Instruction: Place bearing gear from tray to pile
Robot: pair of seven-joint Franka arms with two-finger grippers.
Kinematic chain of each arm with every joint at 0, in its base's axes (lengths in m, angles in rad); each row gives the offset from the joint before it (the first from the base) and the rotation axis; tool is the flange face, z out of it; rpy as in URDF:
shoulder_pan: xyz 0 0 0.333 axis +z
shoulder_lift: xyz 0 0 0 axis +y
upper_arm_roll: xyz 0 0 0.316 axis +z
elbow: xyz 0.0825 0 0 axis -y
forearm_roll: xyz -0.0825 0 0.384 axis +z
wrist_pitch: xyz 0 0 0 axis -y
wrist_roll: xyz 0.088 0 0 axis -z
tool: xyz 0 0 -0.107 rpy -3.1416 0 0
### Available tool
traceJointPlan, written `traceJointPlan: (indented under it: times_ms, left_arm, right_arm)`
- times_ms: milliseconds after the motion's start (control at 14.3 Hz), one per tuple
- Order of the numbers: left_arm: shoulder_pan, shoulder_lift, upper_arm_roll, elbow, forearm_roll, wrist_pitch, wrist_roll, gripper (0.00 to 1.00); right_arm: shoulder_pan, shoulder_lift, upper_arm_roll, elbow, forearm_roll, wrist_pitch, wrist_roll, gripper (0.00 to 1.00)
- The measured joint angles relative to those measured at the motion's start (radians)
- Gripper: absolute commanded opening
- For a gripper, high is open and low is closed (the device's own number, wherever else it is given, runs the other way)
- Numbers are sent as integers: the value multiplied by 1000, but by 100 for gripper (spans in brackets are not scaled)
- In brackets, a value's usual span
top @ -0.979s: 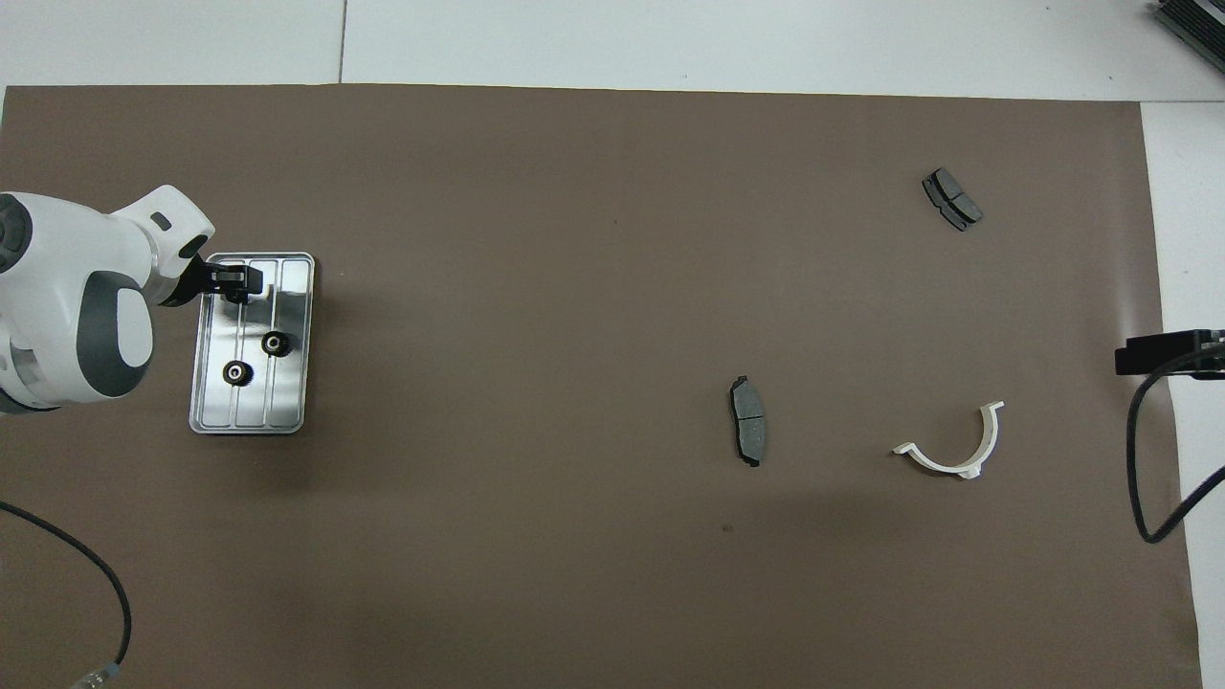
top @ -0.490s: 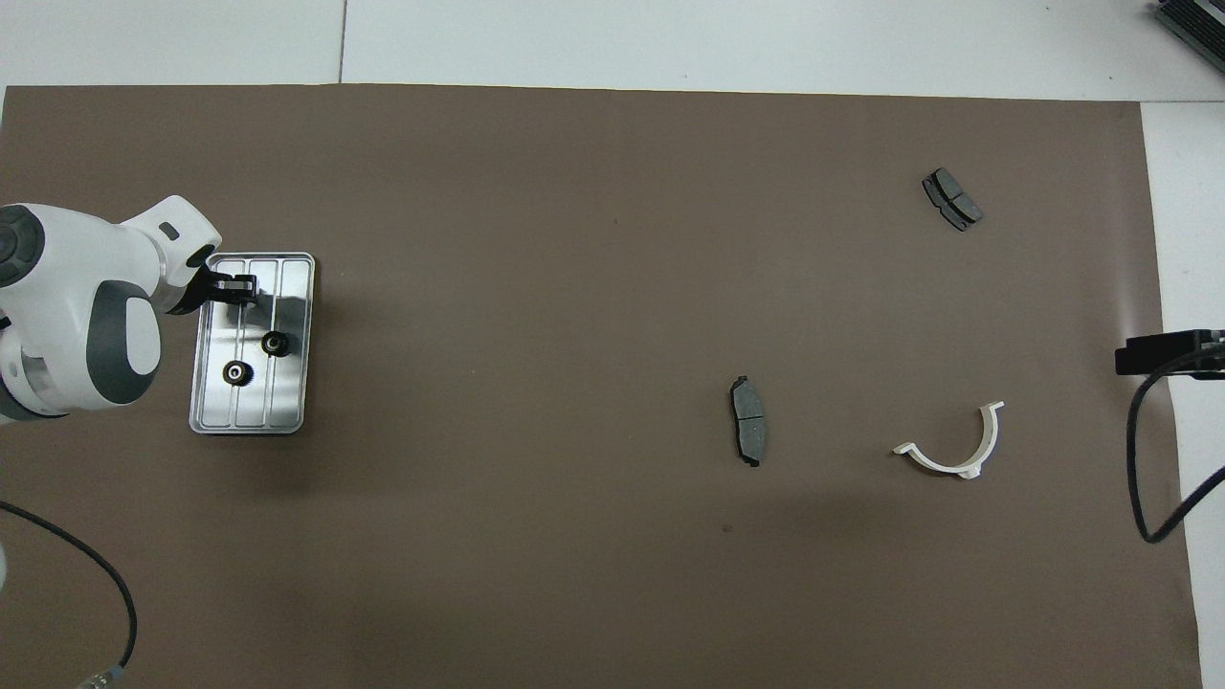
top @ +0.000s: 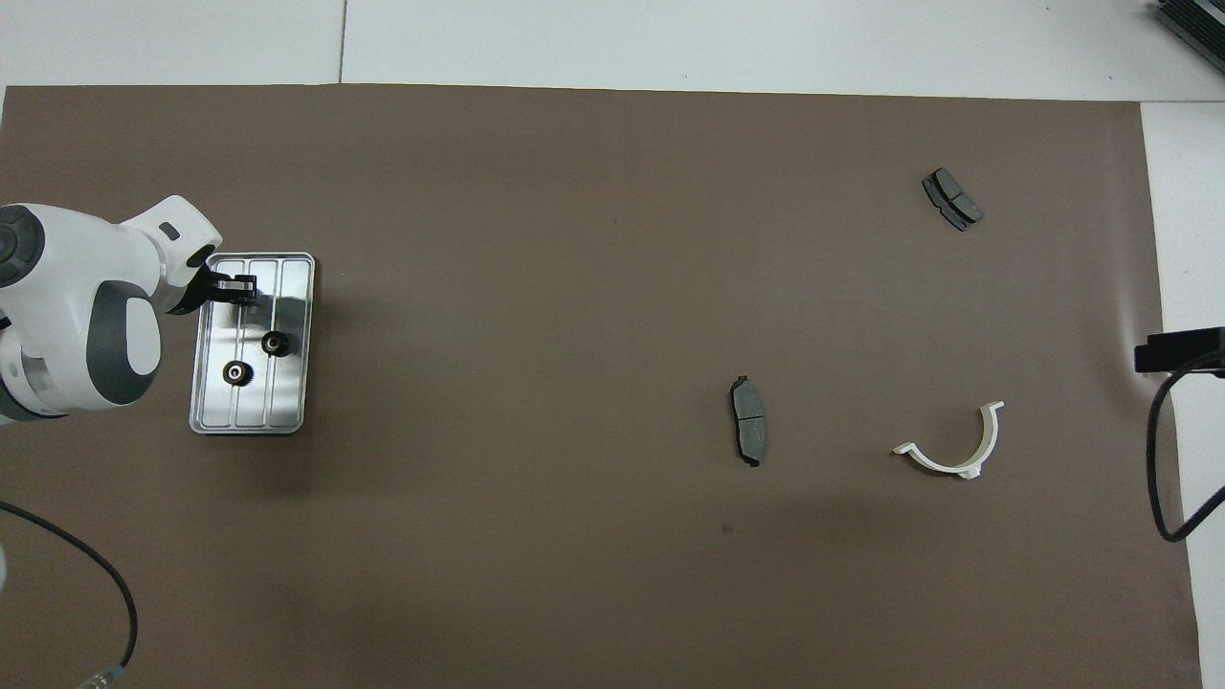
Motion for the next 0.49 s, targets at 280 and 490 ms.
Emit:
traceJointPlan:
  times_ms: [280, 490]
  left_arm:
    - [0, -2, 0, 17, 0, -26, 0, 0]
    - [-10, -21, -15, 91, 0, -103, 1, 0]
  right_arm:
    - [3, -2, 5, 0, 0, 1, 15, 100]
    - [9, -3, 8, 0, 0, 1, 60, 100]
